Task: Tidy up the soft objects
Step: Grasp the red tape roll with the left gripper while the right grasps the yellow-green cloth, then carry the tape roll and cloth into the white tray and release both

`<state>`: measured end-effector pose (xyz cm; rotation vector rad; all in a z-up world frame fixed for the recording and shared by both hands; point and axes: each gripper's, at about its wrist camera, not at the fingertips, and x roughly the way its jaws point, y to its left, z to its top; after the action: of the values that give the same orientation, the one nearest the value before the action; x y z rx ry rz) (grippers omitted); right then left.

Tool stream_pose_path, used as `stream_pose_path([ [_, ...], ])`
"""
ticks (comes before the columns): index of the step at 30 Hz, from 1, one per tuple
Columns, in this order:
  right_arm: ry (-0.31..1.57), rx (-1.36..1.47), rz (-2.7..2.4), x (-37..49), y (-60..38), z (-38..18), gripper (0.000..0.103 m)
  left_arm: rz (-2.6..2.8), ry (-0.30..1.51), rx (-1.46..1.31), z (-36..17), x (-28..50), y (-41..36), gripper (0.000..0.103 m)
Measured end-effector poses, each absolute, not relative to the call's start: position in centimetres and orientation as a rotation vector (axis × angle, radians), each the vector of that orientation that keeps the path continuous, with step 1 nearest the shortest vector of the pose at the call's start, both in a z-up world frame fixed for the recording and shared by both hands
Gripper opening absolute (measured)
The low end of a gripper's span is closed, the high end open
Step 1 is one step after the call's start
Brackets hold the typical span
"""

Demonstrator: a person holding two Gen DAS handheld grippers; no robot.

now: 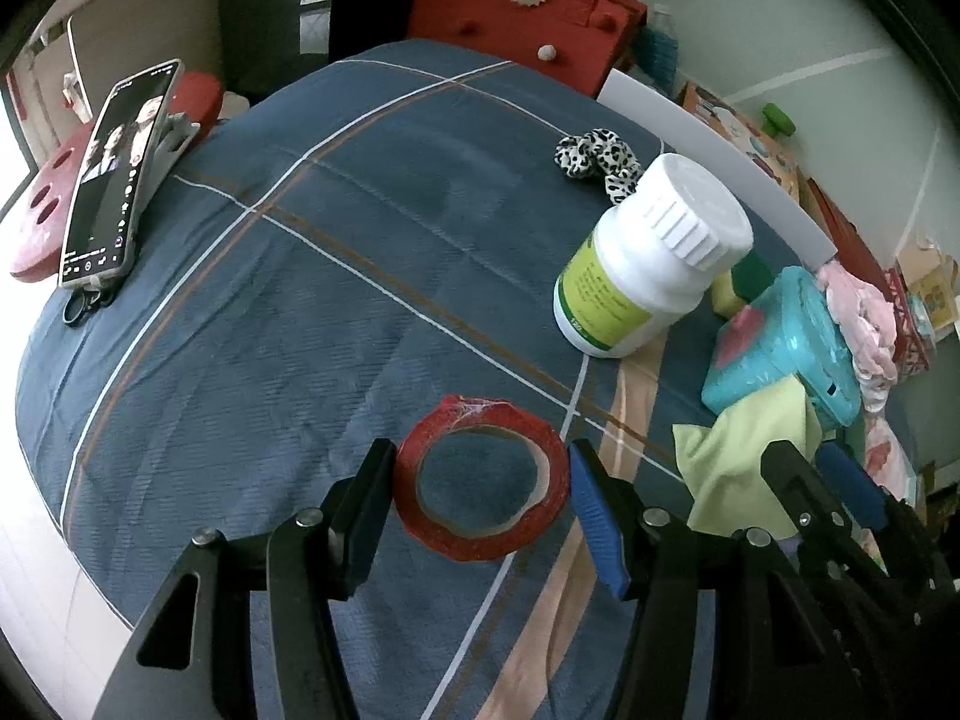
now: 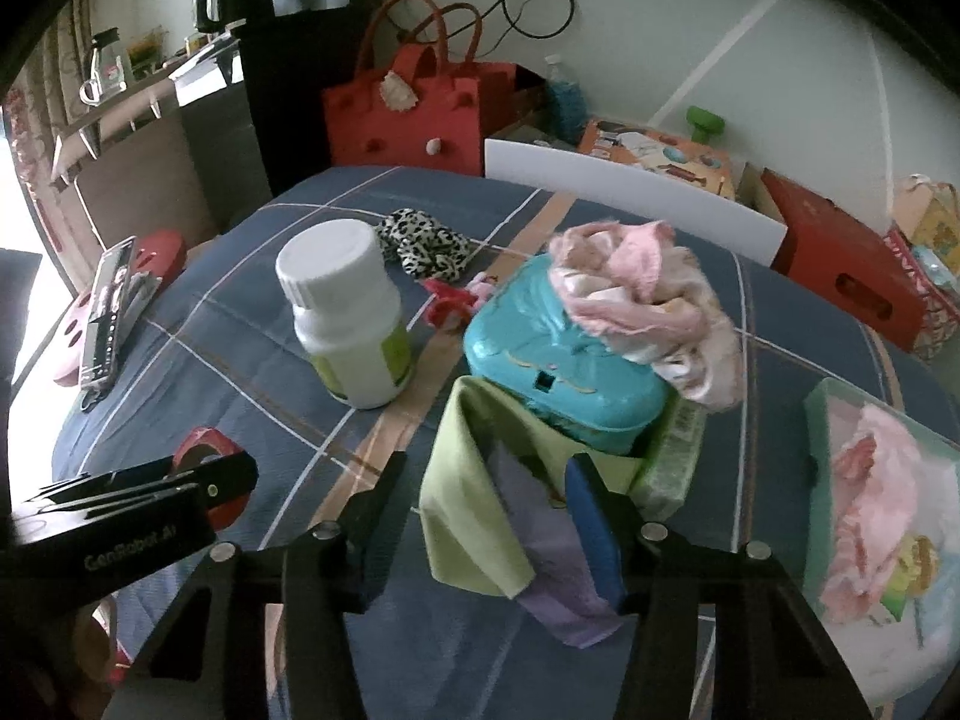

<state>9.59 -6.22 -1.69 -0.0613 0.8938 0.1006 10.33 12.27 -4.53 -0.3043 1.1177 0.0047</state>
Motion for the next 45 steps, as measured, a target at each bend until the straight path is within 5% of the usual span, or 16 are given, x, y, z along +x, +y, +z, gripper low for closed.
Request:
stream_pose_path([
  [22,0.899,-0.059,0.129,11.3,-4.9,-2.0,0.010,-0.020,1.125,-0.318,-4.9,10.9,11.4,0.059],
  [45,0.820,0.074,0.206,10.3,-6.8,1.0,0.002,-0.028,1.084,-0.298,-3.9,10.8,10.8,0.059],
])
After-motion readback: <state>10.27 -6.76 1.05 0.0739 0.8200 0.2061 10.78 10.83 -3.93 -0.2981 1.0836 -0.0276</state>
